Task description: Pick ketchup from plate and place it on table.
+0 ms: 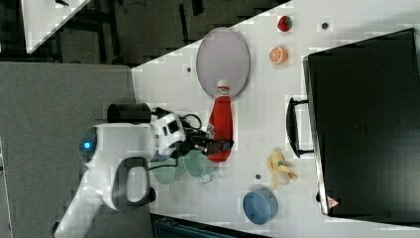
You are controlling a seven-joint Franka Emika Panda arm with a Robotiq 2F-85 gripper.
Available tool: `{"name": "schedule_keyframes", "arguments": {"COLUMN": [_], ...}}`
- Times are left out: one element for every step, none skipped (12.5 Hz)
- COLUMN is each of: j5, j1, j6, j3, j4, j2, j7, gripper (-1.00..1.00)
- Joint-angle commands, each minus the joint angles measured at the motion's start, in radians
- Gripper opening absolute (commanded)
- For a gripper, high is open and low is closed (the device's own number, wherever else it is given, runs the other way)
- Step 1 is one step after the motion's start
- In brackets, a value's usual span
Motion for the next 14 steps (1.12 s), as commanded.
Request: {"name": "schedule_keyframes", "arguments": {"j5": [-0.006,-0.006,-0.006,-0.006,-0.006,-0.006,-0.006,-0.006,-0.006,-0.006,-0.006,-0.006,-0.006,-0.006], "j1": [0.026,0.026,0.026,0.026,0.026,0.025,0.023,0.023,0.024,0.024,0.025,0.026,0.028,0.030], "j6": [0.150,0.213,0.272,0.322,0.342,0.339,0.335,0.335,0.336,0.334,0.327,0.319,0.306,0.277], "j3": [0.030,0.033,0.036,0.037,0.037,0.037,0.035,0.035,0.037,0.039,0.040,0.042,0.043,0.045], "j4": [-0.060,-0.080,-0.093,-0.099,-0.101,-0.101,-0.100,-0.097,-0.096,-0.095,-0.096,-0.094,-0.088,-0.077], "j2": [0.056,0.090,0.124,0.152,0.167,0.169,0.165,0.159,0.148,0.132,0.110,0.082,0.049,0.014], "j7": [0.035,0.035,0.035,0.035,0.035,0.035,0.035,0.035,0.035,0.035,0.036,0.054,0.085,0.133], "gripper": [0.21,0.21,0.21,0.21,0.21,0.29,0.50,0.72,0.95,1.00,1.00,1.00,1.00,1.00]}}
